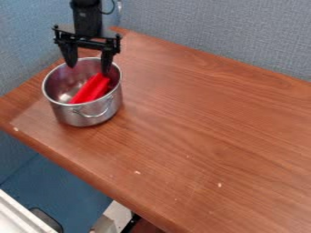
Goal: Move the red object from the metal pot to the table
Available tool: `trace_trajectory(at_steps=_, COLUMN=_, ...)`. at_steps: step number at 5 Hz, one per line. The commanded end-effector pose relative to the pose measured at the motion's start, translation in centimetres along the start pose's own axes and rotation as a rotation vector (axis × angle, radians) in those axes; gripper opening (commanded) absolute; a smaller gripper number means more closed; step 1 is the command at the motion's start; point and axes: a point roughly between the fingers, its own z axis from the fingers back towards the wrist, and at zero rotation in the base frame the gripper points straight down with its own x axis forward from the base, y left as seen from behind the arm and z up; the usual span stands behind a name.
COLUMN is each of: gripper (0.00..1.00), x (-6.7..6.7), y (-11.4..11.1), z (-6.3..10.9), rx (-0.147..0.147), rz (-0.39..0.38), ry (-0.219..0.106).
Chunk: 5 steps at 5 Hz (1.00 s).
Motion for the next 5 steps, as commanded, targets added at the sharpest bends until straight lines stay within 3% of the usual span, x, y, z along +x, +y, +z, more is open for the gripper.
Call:
trace_trajectory(at_steps=1, gripper=1.0, x=0.6, y=1.1, z=1.8, rx=0.017, rz=0.089, ry=-0.028)
trace_trajectory(at_steps=3, gripper=1.0, x=-0.4, y=0.4, z=1.6, rx=-0.009, rz=0.064, ry=-0.001)
trace_trajectory(at_steps=4, gripper=0.0, x=-0.5, y=0.5, z=2.4, rx=-0.018, rz=0.056, ry=0.009)
trace_trajectory(at_steps=5, gripper=0.0, x=-0.2, y=0.8, z=3.1, rx=-0.011, rz=0.059, ry=0.014)
